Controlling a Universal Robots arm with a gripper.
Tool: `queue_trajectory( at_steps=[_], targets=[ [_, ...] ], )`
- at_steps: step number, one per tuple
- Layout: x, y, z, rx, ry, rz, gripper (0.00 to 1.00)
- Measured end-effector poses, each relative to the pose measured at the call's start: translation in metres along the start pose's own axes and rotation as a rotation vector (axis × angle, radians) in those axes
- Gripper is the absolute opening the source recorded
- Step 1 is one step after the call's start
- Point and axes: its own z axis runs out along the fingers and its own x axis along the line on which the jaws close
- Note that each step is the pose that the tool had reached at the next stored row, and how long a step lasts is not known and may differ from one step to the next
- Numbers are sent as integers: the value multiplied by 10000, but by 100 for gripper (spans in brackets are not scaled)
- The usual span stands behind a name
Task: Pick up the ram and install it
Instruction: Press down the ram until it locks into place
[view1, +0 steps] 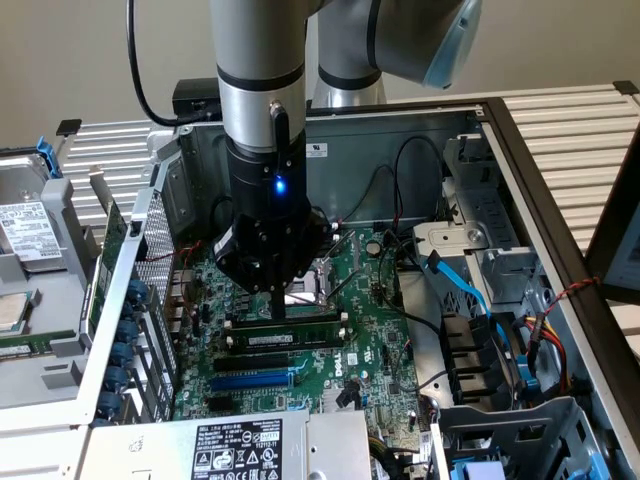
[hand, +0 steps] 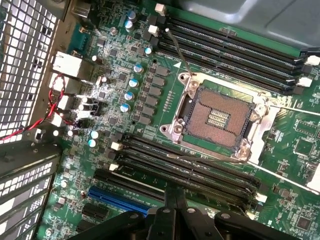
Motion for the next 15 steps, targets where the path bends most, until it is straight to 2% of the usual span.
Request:
queue_trajectory(
  at_steps=[10,15],
  targets=[
    [0,0,0,106,-16,970,11],
    [0,0,0,213,-54,1393,11]
  ],
)
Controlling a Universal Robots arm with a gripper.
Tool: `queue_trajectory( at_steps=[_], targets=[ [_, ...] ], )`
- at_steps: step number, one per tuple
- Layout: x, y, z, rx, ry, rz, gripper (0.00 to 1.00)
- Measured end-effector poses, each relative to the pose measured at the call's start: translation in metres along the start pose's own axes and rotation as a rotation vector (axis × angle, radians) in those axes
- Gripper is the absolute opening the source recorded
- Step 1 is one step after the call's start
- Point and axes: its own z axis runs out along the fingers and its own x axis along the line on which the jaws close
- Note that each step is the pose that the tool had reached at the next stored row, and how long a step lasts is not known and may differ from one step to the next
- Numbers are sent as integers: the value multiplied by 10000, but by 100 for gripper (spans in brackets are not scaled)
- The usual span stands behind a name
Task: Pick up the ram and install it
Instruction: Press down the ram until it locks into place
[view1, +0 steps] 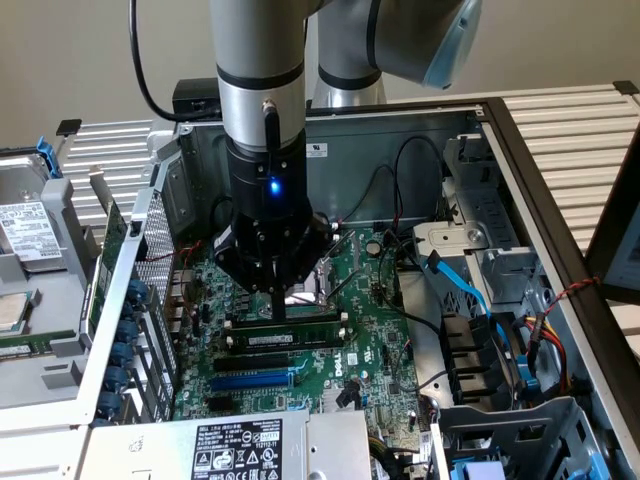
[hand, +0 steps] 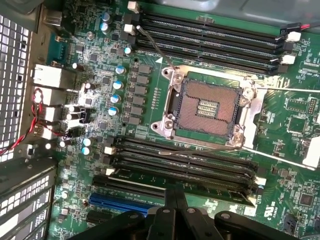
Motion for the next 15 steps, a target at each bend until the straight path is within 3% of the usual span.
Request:
queue_trajectory(
  at_steps=[6,15],
  targets=[
    [-1,0,1,37,-137,525,11],
    [-1,0,0,39,-229,1378,11]
  ],
)
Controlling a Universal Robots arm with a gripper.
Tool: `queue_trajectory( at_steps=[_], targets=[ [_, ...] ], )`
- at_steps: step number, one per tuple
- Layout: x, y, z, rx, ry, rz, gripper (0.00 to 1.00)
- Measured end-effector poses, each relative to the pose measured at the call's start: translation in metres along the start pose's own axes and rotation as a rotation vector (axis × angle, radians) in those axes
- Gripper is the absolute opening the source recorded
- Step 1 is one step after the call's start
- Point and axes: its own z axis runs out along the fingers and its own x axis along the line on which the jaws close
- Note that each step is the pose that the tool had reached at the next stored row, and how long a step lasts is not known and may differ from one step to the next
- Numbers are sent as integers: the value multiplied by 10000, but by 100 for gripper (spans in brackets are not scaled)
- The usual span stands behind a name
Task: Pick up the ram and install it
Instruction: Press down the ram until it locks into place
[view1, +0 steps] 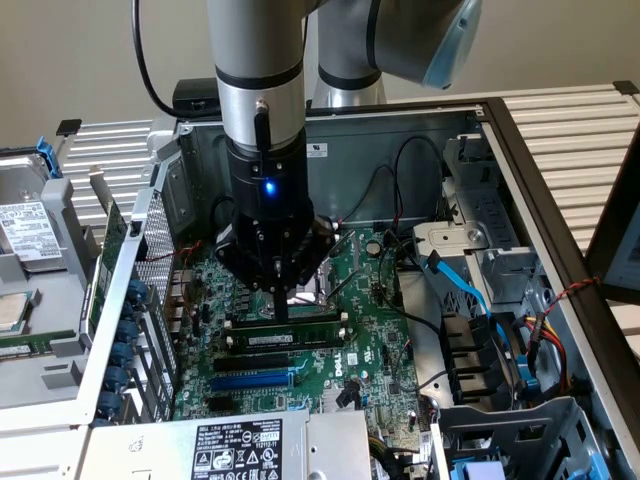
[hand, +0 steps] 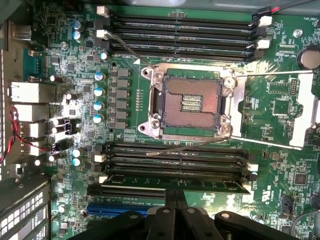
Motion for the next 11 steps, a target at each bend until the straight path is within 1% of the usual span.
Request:
queue_trajectory(
  at_steps=[4,11],
  targets=[
    [-3,-3,-1,4,-10,167,11],
    [-4,-5,0,2,-9,168,11]
  ],
)
